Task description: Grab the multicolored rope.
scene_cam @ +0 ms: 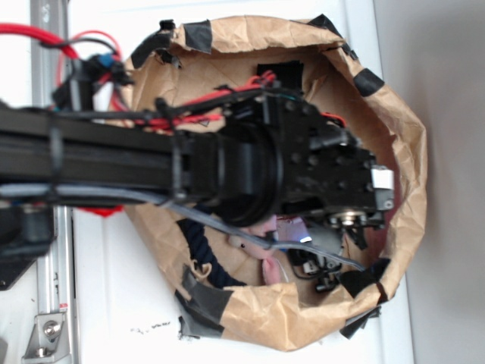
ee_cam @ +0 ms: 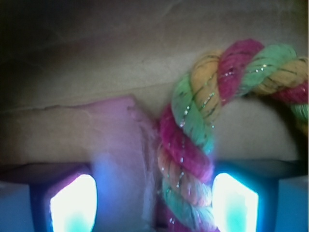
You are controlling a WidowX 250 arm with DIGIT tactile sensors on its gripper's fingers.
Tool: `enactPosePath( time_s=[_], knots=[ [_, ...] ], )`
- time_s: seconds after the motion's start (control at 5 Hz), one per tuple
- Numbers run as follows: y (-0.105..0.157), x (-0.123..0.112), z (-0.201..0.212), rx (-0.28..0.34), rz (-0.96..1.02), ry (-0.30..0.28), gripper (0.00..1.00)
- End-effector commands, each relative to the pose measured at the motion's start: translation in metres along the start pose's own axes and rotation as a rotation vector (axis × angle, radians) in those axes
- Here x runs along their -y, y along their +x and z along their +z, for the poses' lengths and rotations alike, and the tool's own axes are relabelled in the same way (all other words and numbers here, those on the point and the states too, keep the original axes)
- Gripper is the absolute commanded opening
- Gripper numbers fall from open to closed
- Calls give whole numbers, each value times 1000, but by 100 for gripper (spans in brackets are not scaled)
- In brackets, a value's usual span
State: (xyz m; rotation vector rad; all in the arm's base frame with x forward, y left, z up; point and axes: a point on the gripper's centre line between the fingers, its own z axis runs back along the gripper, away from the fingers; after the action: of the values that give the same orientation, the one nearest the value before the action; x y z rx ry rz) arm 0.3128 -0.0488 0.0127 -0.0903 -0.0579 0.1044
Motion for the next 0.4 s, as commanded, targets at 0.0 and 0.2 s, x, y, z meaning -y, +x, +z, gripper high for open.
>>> enactPosePath(
  time_s=[0.0, 0.2],
  knots=[
    [9, -7, -13, -35, -5, 24, 0],
    [8, -12, -5, -23, -6, 27, 0]
  ],
)
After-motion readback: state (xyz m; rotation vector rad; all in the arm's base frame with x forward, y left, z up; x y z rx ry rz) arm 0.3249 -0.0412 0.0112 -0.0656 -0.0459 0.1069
